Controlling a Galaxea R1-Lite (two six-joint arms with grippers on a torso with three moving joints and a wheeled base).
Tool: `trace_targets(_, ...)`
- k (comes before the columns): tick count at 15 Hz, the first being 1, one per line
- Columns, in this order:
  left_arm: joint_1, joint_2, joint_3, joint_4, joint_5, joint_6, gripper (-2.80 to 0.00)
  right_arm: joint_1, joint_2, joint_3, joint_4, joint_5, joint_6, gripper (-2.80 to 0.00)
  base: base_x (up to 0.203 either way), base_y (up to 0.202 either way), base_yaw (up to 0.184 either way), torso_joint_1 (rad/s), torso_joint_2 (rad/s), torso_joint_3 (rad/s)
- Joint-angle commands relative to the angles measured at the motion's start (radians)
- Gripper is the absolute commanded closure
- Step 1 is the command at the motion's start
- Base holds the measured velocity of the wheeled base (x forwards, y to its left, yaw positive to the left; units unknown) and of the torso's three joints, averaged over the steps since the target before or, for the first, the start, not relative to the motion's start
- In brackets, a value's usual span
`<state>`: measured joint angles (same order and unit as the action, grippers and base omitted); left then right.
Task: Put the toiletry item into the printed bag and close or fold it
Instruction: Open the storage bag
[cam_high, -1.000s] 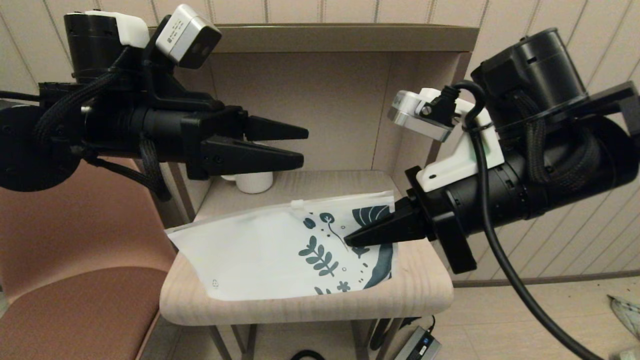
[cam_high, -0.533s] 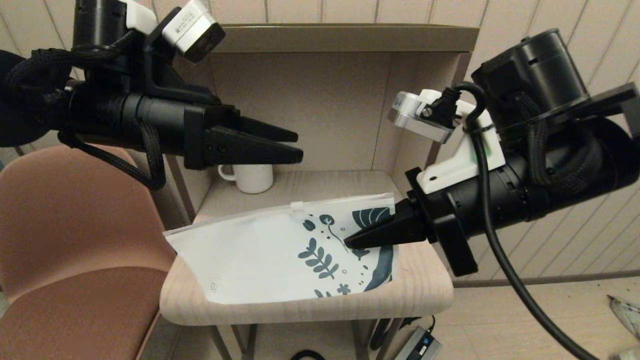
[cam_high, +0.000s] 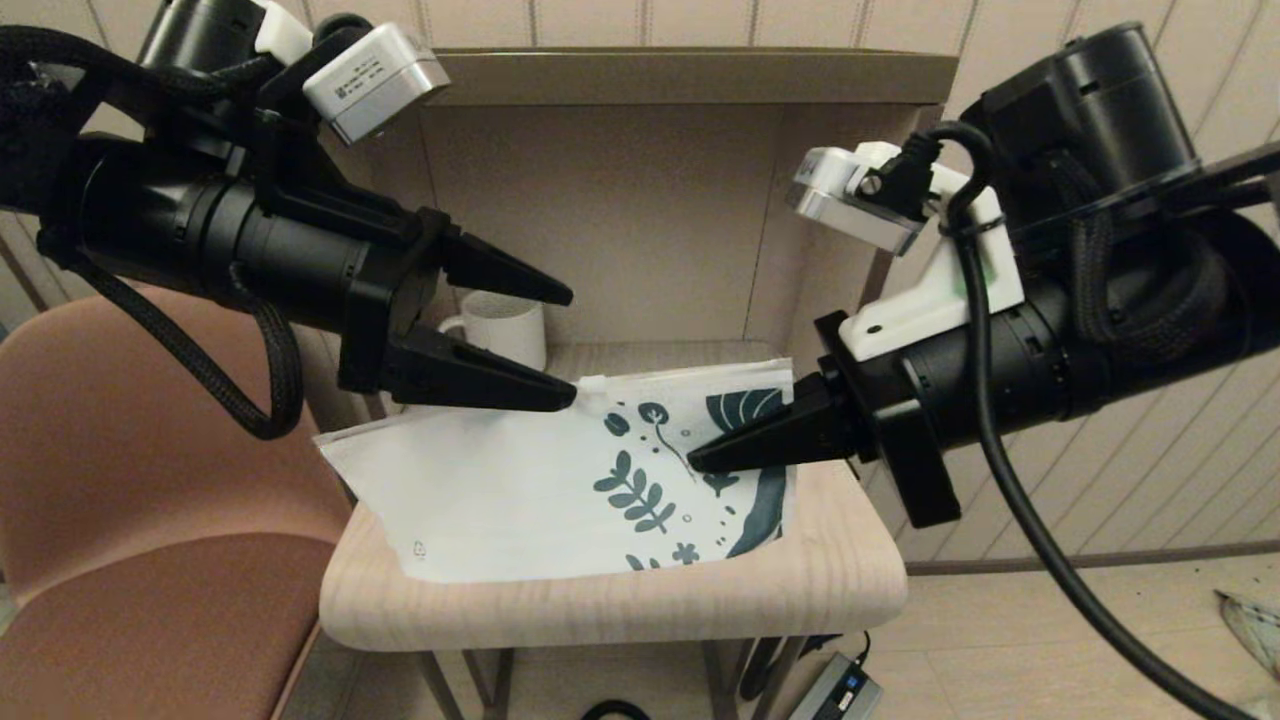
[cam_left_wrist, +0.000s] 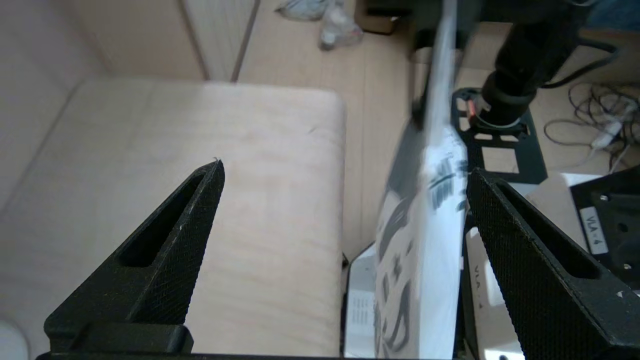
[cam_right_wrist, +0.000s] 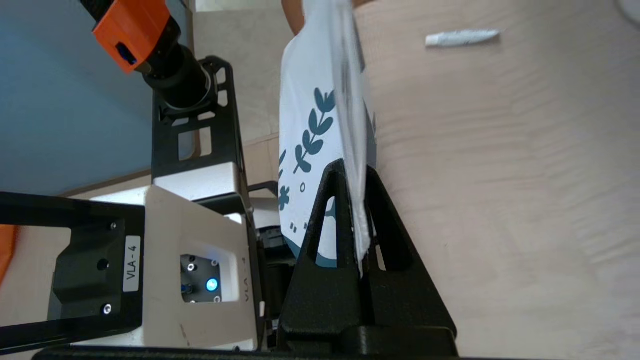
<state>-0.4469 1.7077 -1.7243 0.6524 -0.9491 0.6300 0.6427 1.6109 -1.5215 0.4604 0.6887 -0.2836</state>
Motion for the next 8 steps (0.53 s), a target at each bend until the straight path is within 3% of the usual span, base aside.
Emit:
trace_targets(1, -0.035, 0.000, -0.002, 0.007, -0.007, 0.013, -2.80, 0.000, 0.021, -0.017, 0.003, 0.005, -0.002, 0.00, 0.000, 0.000, 0.000, 0.000, 0.00, 0.000)
trace_targets(8, -0.081, 0.010, -0.014, 0.036, 0.003, 0.017, -2.80, -0.015, 0.033, -0.034, 0.003, 0.000, -0.025, 0.00, 0.000, 0.000, 0.000, 0.000, 0.00, 0.000)
